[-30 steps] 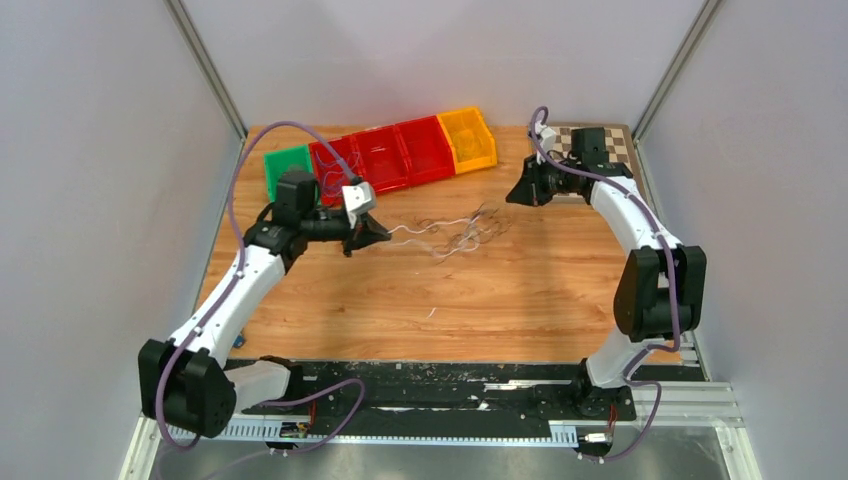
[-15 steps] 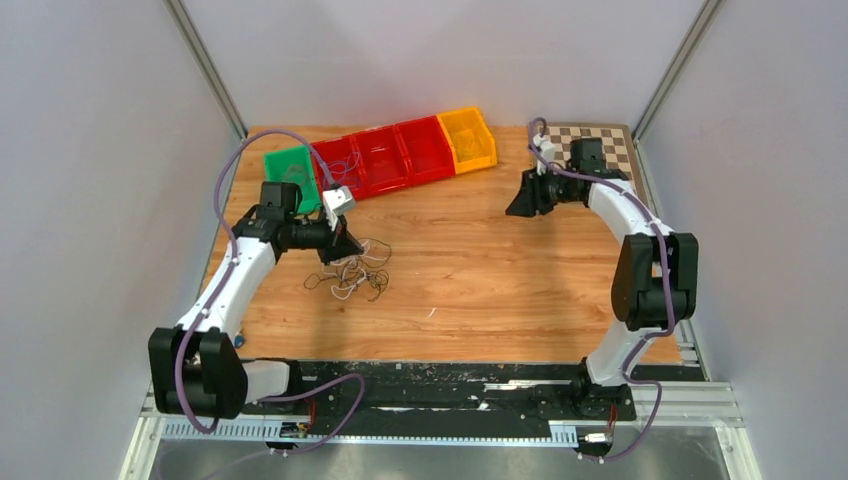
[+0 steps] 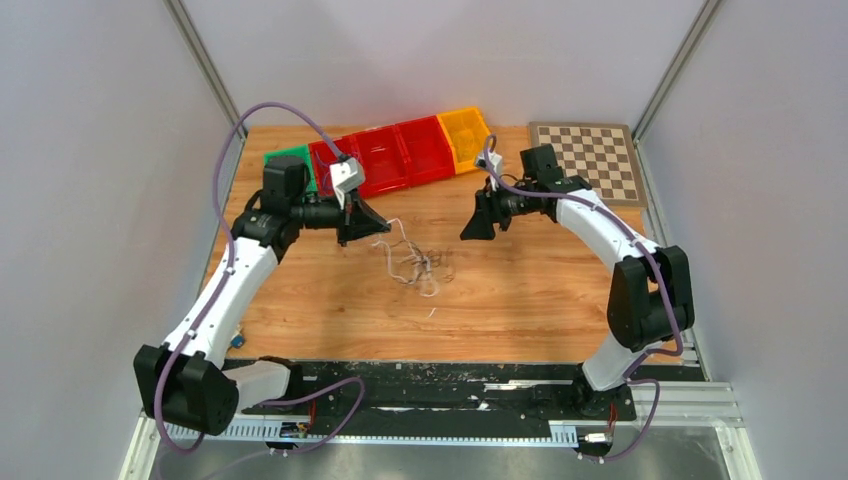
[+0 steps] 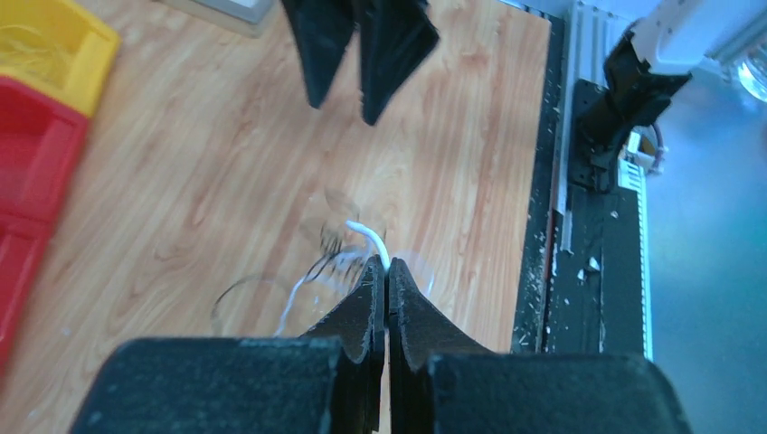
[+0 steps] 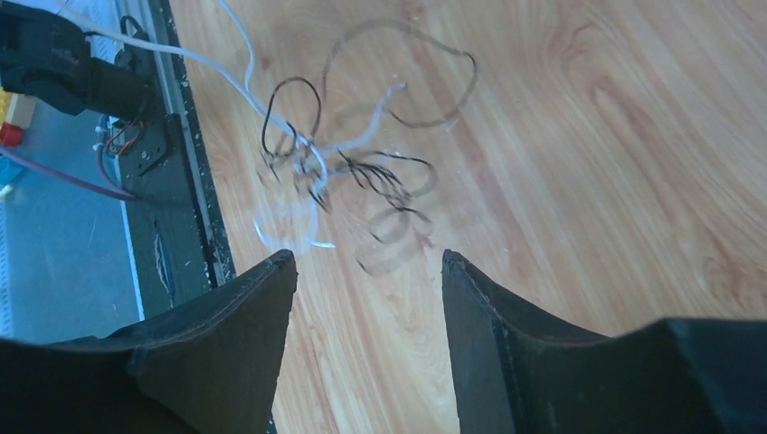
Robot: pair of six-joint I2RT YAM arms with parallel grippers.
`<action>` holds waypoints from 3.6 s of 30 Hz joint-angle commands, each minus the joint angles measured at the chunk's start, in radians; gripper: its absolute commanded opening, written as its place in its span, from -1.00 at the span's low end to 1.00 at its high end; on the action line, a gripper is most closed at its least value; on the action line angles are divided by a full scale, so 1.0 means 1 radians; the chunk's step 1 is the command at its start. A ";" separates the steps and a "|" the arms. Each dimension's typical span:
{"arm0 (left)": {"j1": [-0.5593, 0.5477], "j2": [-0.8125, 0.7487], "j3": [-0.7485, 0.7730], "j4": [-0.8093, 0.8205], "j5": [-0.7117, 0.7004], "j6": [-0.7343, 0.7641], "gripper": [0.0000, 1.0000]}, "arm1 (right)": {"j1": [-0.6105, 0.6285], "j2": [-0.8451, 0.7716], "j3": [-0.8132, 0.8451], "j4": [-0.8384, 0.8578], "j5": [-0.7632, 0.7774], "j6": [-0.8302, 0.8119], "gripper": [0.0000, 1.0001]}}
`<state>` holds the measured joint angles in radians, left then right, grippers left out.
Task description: Untangle the cables
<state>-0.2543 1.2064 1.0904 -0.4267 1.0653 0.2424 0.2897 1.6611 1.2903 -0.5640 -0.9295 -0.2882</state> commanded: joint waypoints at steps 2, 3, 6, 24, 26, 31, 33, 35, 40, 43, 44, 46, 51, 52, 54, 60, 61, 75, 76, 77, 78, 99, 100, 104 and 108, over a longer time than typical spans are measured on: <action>0.149 -0.011 -0.035 -0.084 0.010 0.027 -1.00 | 0.077 0.051 0.027 0.019 -0.029 -0.011 0.19; 0.165 0.010 -0.045 -0.179 -0.025 0.146 -1.00 | 0.088 0.067 0.028 0.019 -0.022 -0.019 0.21; 0.171 0.065 -0.086 -0.312 -0.083 0.368 -1.00 | 0.106 0.132 0.037 0.019 0.015 -0.037 0.24; 0.151 0.267 -0.192 -0.275 -0.296 0.454 -1.00 | 0.221 0.362 0.247 0.139 0.288 0.128 0.20; 0.149 0.265 -0.189 -0.269 -0.293 0.449 -1.00 | 0.233 0.398 0.277 0.153 0.350 0.143 0.19; 0.149 0.263 -0.179 -0.259 -0.313 0.435 -1.00 | 0.260 0.479 0.326 0.153 0.429 0.123 0.24; 0.149 0.269 -0.176 -0.250 -0.337 0.426 -1.00 | 0.262 0.491 0.318 0.151 0.461 0.116 0.26; 0.150 0.275 -0.171 -0.249 -0.360 0.428 -1.00 | 0.262 0.488 0.302 0.149 0.489 0.098 -0.23; 0.165 0.284 -0.173 -0.267 -0.434 0.464 -1.00 | 0.211 0.371 0.237 0.149 0.448 0.045 -1.00; 0.196 0.286 -0.171 -0.274 -0.463 0.492 -0.94 | 0.168 0.247 0.191 0.153 0.346 0.025 -1.00; 0.212 0.284 -0.163 -0.276 -0.460 0.503 -0.85 | 0.159 0.193 0.179 0.155 0.309 0.019 -1.00; 0.240 0.271 -0.139 -0.294 -0.406 0.516 -0.63 | 0.155 0.127 0.157 0.163 0.260 0.013 -1.00; 0.277 0.133 -0.074 -0.257 -0.128 0.438 0.39 | 0.160 0.029 0.161 0.210 0.158 0.118 -1.00; 0.274 0.108 -0.079 -0.211 -0.094 0.352 0.58 | 0.164 0.016 0.170 0.220 0.151 0.137 -1.00; 0.244 0.033 -0.110 -0.024 -0.042 0.197 0.95 | 0.176 -0.009 0.191 0.248 0.147 0.161 -1.00; 0.033 0.009 -0.132 0.409 -0.137 -0.018 1.00 | 0.205 -0.064 0.250 0.290 0.130 0.182 -1.00; 0.013 0.031 -0.133 0.506 -0.158 -0.043 1.00 | 0.211 -0.075 0.258 0.301 0.132 0.186 -1.00; -0.117 0.230 -0.278 0.779 -0.309 -0.222 0.09 | 0.269 -0.230 0.357 0.512 0.531 0.168 -1.00; -0.115 0.228 -0.296 0.787 -0.303 -0.227 -0.04 | 0.269 -0.233 0.374 0.521 0.568 0.161 -1.00; -0.110 0.229 -0.320 0.783 -0.301 -0.234 -0.12 | 0.268 -0.232 0.391 0.531 0.597 0.157 -1.00; -0.109 0.237 -0.326 0.765 -0.303 -0.235 -0.34 | 0.266 -0.232 0.409 0.545 0.624 0.154 -1.00; 0.062 0.245 -0.246 0.198 -0.390 -0.105 -1.00 | 0.135 -0.176 0.682 0.645 0.738 0.037 -1.00; 0.075 0.240 -0.249 0.191 -0.394 -0.106 -1.00 | 0.133 -0.175 0.669 0.645 0.736 0.034 -1.00; 0.102 0.232 -0.254 0.098 -0.454 -0.066 -1.00 | 0.120 -0.141 0.686 0.668 0.748 0.031 -1.00; 0.136 0.214 -0.281 0.062 -0.456 -0.028 -1.00 | 0.105 -0.073 0.772 0.671 0.731 0.038 -1.00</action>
<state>-0.1471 1.4715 0.8135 -0.2893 0.6315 0.1413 0.4118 1.5341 1.9823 0.0746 -0.1860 -0.2443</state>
